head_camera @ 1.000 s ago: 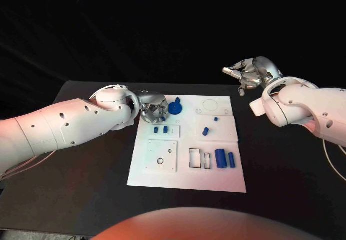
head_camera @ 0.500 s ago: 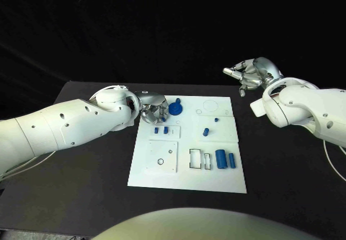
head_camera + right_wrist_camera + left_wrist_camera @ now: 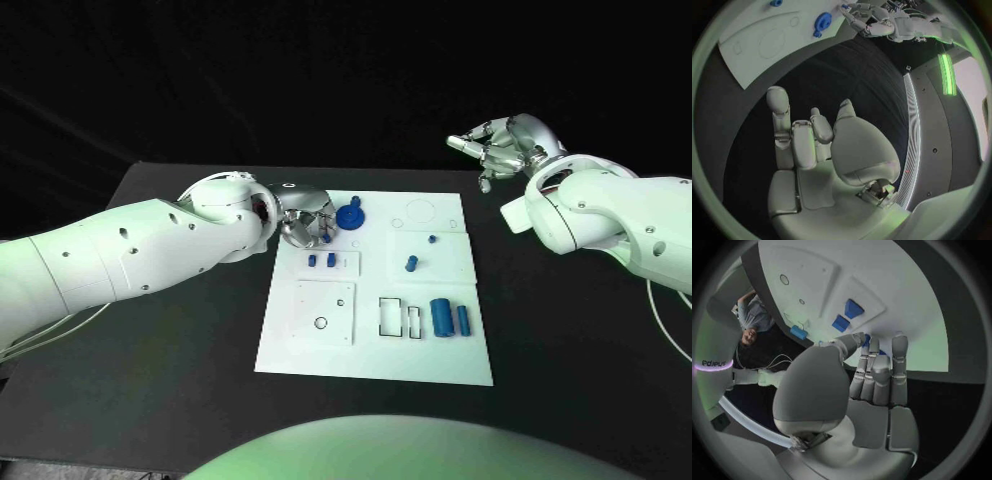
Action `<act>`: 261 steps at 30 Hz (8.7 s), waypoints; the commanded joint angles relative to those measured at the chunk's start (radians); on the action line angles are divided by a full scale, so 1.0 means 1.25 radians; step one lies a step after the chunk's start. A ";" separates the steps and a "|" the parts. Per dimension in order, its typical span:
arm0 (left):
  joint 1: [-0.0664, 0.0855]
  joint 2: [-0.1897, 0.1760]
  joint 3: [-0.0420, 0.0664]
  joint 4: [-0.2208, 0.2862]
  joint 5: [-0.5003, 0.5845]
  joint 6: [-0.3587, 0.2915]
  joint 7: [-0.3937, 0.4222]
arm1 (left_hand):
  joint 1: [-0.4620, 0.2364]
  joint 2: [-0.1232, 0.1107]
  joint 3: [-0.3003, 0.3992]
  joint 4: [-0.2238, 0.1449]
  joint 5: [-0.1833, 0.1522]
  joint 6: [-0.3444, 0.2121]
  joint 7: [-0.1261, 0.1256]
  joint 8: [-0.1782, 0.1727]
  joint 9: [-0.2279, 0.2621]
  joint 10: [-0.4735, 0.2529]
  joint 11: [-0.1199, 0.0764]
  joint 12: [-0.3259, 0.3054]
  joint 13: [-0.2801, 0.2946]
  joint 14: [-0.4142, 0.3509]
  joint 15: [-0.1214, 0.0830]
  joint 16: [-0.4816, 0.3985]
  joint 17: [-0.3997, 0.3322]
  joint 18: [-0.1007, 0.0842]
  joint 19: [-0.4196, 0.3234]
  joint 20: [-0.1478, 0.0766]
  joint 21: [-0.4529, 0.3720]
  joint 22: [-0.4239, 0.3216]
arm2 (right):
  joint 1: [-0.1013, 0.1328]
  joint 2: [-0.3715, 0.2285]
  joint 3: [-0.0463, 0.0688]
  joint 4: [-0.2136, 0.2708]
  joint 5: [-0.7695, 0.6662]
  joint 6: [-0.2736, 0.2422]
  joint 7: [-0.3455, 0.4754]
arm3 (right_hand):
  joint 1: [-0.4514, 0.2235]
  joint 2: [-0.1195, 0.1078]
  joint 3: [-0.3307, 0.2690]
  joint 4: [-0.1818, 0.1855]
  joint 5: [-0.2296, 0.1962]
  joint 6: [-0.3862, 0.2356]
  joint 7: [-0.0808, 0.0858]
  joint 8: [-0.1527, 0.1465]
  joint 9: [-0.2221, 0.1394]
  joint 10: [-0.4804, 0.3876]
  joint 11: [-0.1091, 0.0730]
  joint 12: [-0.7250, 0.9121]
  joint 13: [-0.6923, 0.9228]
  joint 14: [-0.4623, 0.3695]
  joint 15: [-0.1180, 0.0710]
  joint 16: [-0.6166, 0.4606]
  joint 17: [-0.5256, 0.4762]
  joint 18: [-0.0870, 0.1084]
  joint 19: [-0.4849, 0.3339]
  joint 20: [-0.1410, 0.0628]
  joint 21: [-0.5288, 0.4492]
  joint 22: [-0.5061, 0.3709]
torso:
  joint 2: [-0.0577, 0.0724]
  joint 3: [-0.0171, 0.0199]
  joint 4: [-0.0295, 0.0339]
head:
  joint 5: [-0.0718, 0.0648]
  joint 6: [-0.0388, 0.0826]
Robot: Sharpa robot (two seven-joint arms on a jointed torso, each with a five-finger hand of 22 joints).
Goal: Assemble the parts on the task board
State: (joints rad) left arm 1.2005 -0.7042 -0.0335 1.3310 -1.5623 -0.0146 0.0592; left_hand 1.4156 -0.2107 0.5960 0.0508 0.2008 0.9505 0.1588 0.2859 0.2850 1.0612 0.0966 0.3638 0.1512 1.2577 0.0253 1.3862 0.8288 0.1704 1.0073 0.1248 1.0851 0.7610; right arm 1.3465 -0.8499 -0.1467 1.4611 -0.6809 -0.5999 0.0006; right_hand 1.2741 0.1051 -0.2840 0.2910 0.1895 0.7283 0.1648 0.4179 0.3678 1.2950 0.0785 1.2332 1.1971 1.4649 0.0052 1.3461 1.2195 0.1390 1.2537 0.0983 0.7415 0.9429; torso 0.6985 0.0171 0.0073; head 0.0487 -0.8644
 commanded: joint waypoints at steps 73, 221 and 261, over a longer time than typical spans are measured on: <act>-0.017 -0.137 0.021 0.067 1.099 -0.186 0.411 | -0.042 0.014 -0.065 0.048 -0.002 -0.109 0.048 0.071 -0.003 -0.139 0.046 0.076 -0.028 -0.257 0.046 -0.329 -0.393 0.011 -0.093 0.041 -0.252 -0.189 | -0.077 -0.021 -0.003 0.084 -0.810 0.303 -0.123 | 0.415 -0.038 -0.014 0.001 0.006 0.176 0.002 -0.111 -0.123 -0.187 0.021 -0.837 -0.889 0.025 0.013 -0.008 -0.022 -0.014 0.059 0.006 0.151 0.175 | -0.003 -0.0045 0.0019 | -0.051 0.069; -0.017 -0.116 0.021 0.050 1.076 -0.120 0.296 | -0.056 0.027 -0.104 0.085 0.004 -0.163 0.062 0.070 -0.021 -0.186 0.058 0.064 -0.047 -0.243 0.054 -0.322 -0.379 0.010 -0.036 0.045 -0.277 -0.215 | -0.160 0.151 -0.002 0.201 -0.774 0.234 -0.117 | 0.118 -0.232 0.754 -0.147 -0.003 0.233 -0.031 -0.047 0.065 0.003 -0.017 -0.930 -0.857 0.029 -0.022 0.036 -0.006 -0.029 0.093 -0.015 0.247 0.303 | -0.004 -0.0032 0.0009 | 0.032 0.020; -0.017 -0.117 0.021 0.050 1.075 -0.115 0.294 | -0.057 0.027 -0.106 0.087 0.004 -0.167 0.064 0.070 -0.022 -0.191 0.060 0.064 -0.047 -0.245 0.055 -0.323 -0.379 0.010 -0.036 0.046 -0.279 -0.217 | -0.186 0.184 -0.008 0.157 -0.785 0.275 -0.132 | 0.115 -0.230 0.756 -0.150 -0.004 0.232 -0.030 -0.047 0.066 0.002 -0.017 -0.930 -0.857 0.028 -0.021 0.036 -0.007 -0.028 0.092 -0.014 0.245 0.302 | -0.005 -0.0055 -0.0003 | 0.044 0.001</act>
State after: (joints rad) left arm 1.1790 -0.8513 -0.0084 1.3918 -0.2144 -0.1743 0.4206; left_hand 1.3459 -0.1780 0.4662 0.1560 0.2009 0.7469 0.1944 0.3750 0.2586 0.8294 0.1680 0.4464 0.0939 0.9505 0.0897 0.9835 0.3542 0.1701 0.9561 0.1841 0.7416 0.4912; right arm 1.1159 -0.6210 -0.1569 1.6579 -1.6504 -0.2687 -0.1608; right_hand 1.4165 -0.1892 0.6610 0.1073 0.1813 1.0154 0.1245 0.3559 0.4094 1.2991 0.0620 0.0646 0.1255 1.4719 -0.0199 1.3963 1.2110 0.1150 1.3679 0.0841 1.0533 1.3076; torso 0.6930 0.0099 0.0074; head 0.1040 -0.8619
